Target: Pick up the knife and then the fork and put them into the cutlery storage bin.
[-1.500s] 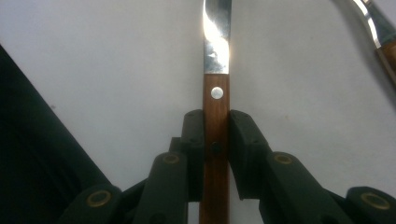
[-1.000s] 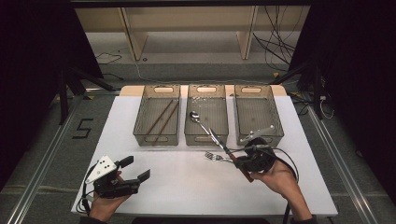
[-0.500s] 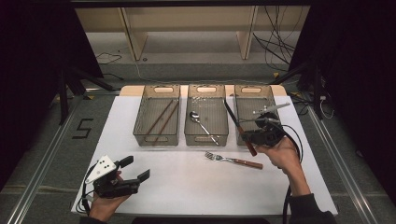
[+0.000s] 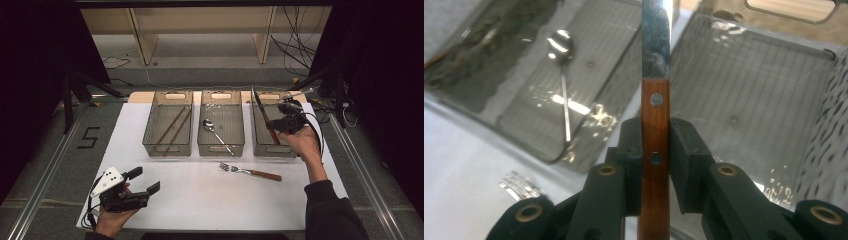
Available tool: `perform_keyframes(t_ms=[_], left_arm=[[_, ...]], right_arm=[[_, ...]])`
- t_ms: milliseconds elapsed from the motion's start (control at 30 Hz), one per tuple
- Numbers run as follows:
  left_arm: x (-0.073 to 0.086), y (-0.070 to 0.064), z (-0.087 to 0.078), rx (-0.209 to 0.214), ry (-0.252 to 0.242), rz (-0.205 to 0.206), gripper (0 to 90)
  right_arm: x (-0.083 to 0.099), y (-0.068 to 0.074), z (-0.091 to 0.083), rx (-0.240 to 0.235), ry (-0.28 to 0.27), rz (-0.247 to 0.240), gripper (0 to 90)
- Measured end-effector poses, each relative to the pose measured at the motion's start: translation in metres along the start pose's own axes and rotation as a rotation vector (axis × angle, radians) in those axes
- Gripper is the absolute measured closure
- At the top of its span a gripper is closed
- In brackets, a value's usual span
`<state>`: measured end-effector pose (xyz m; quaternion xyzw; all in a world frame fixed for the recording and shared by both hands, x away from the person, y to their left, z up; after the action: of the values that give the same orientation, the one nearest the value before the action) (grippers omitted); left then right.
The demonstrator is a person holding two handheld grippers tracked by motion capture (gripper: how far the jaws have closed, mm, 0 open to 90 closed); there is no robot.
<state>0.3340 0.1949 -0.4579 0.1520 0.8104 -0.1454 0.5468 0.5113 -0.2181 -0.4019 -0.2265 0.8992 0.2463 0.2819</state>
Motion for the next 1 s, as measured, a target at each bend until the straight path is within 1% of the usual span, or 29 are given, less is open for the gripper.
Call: perform_keyframes(t_ms=[167,300,433,500,533,567,667,700,767,800,933,1000], left_arm=[[0.0,0.0,0.0,0.001,0.002,0.005,16.0],[0.0,0.0,0.0,0.001,0.001,-0.001,16.0],[0.0,0.0,0.0,0.002,0.002,0.004,16.0],[0.0,0.0,0.0,0.002,0.003,0.006,16.0],[0.0,0.0,0.0,0.002,0.001,0.0,16.0],[0.0,0.0,0.0,0.003,0.002,0.004,16.0],[0.0,0.0,0.0,0.002,-0.001,-0.001,16.0],[0.0,0.0,0.0,0.003,0.001,0.003,16.0],[0.0,0.0,0.0,0.003,-0.001,-0.001,16.0],[0.0,0.0,0.0,0.003,0.001,0.003,16.0],[0.0,0.0,0.0,0.003,-0.002,-0.002,16.0],[0.0,0.0,0.0,0.003,-0.002,-0.003,16.0]], right_arm=[[-0.003,-0.014,0.011,0.022,0.025,0.038,77.1],[-0.005,-0.026,0.017,0.037,0.031,0.075,77.1],[-0.005,-0.036,0.022,0.048,0.03,0.11,77.1],[-0.005,-0.039,0.025,0.06,0.039,0.119,77.1],[-0.005,-0.04,0.027,0.069,0.043,0.117,77.0],[-0.004,-0.042,0.029,0.078,0.052,0.118,77.0],[-0.002,-0.045,0.034,0.091,0.068,0.131,77.0],[-0.002,-0.046,0.036,0.093,0.072,0.131,77.0],[-0.002,-0.047,0.038,0.096,0.08,0.136,77.0],[-0.002,-0.047,0.04,0.097,0.084,0.146,77.0],[0.001,-0.05,0.045,0.101,0.101,0.147,77.0],[0.003,-0.051,0.047,0.102,0.108,0.157,77.0]])
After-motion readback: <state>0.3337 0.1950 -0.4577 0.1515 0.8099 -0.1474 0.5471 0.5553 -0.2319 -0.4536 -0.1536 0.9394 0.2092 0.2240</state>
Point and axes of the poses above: each handheld gripper's, and its own axes: z roughly forward along the jaws, x roughly out of its underside, y roughly to its left, the point moved 6 cm from there along z, roughly forward along the jaws, and after that the axes turned 15 degrees about -x, right-handed, at the moved point
